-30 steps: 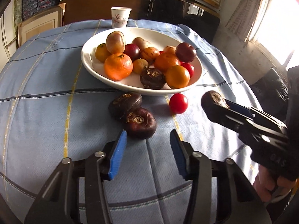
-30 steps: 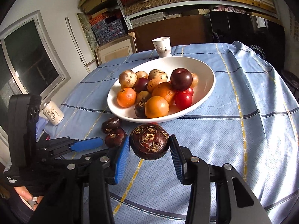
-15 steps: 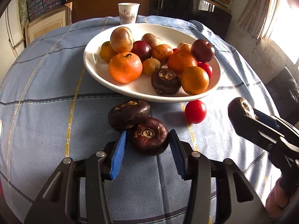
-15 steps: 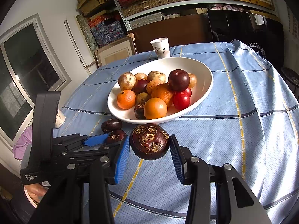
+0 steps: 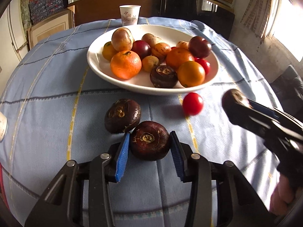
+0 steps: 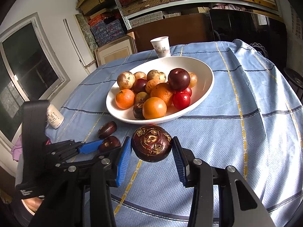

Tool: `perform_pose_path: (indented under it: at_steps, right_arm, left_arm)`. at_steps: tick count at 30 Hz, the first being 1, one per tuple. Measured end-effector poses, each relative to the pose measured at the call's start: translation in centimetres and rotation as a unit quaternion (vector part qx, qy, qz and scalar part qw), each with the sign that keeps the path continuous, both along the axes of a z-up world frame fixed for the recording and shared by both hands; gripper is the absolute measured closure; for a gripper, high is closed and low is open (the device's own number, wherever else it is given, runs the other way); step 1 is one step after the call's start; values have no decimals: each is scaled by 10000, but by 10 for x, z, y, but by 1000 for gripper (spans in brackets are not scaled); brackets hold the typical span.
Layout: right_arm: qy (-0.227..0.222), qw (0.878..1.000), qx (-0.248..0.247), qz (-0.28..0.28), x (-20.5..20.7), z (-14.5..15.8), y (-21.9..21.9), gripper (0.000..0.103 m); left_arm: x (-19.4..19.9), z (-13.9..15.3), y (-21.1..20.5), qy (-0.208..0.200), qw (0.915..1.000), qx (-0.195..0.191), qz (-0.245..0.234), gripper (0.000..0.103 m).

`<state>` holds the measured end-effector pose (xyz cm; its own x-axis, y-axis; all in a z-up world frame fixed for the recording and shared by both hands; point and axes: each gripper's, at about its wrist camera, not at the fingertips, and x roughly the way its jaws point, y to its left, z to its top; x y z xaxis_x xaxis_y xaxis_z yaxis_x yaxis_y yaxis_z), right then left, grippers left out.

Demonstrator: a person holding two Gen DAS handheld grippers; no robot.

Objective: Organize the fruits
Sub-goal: 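Lower both held fruits onto the white plate and open both tools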

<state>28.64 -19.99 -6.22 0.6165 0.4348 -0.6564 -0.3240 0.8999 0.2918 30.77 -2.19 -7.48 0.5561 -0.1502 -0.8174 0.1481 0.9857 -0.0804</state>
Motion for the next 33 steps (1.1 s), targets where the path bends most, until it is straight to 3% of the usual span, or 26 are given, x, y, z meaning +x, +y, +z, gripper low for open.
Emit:
perform_pose_path:
  at_steps: [8,14,21,28,33]
  right_arm:
    - [-79,9999,-96,110,-2,-2,7,59]
    - [-657,9977,-59,141,-5,21,11,59]
    - [-1129,9933,-122,-208,46,53,13,59]
    - [-991,9943,-116,-364,104,42,19,59]
    - [-944,9950,-105,-323,124,34,24,59]
  left_arm:
    - [-42,32,20,-689,9974,-208,70,62]
    - [-39,62,29,-998,9946,-234,-142,62]
    - [28,108,28,-1497,9883,-212,-216,62]
    - [120,98,10,-1230,9922,218,-31,62]
    - [156,86,10,-1026,9942,327,50,62]
